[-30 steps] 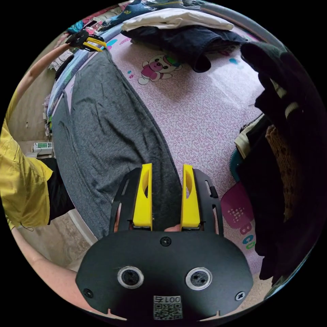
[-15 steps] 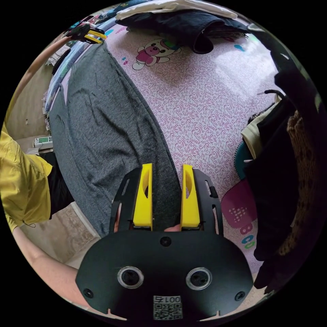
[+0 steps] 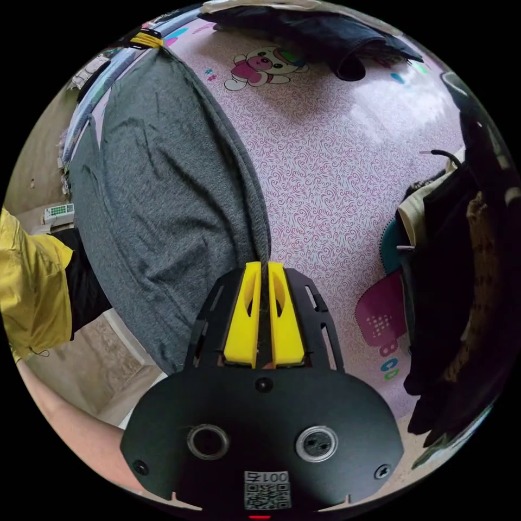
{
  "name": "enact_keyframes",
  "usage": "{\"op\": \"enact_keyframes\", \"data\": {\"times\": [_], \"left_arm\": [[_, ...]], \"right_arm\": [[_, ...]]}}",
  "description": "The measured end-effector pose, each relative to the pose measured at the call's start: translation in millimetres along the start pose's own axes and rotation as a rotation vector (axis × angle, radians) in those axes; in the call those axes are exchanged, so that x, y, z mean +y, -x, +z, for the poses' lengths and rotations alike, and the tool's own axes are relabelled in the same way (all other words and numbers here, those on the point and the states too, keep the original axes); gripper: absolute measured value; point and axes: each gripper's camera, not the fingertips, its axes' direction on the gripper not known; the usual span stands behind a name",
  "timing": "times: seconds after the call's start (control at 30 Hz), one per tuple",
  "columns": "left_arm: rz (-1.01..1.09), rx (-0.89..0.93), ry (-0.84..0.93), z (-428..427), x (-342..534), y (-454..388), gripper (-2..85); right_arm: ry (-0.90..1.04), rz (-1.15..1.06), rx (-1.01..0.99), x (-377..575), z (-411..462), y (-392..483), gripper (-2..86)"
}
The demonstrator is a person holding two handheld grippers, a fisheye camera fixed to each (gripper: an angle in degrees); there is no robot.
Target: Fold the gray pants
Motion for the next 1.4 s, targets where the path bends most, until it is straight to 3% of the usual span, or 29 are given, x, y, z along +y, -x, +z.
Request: {"op": "enact_keyframes", "data": {"times": [0.37,0.57,0.83,1.13,1.4], "left_arm": [[-0.118,-0.215,-0.166,-10,84,-105,-1.6],[-0.253,-0.296,-0.228,1,143,-209,-1.7],[-0.377,-0.447,-0.164,30,187,-390,-1.7],[-0.423,-0.283,-0.014,113,183,-538,-1.6],[-0.335,-0.267,0.129,171,161,-578,-1.7]], "right_arm": [[-0.150,0.115,0.104,83,-61,101,1.7],[-0.306,0.156,0.158,150,-73,181,1.7],[-0.486,0.174,0.217,242,-53,281,1.7],[-0.461,0.253,0.115,314,40,363,1.8],[-0.419,0.306,0.087,317,71,353,1.9]]}}
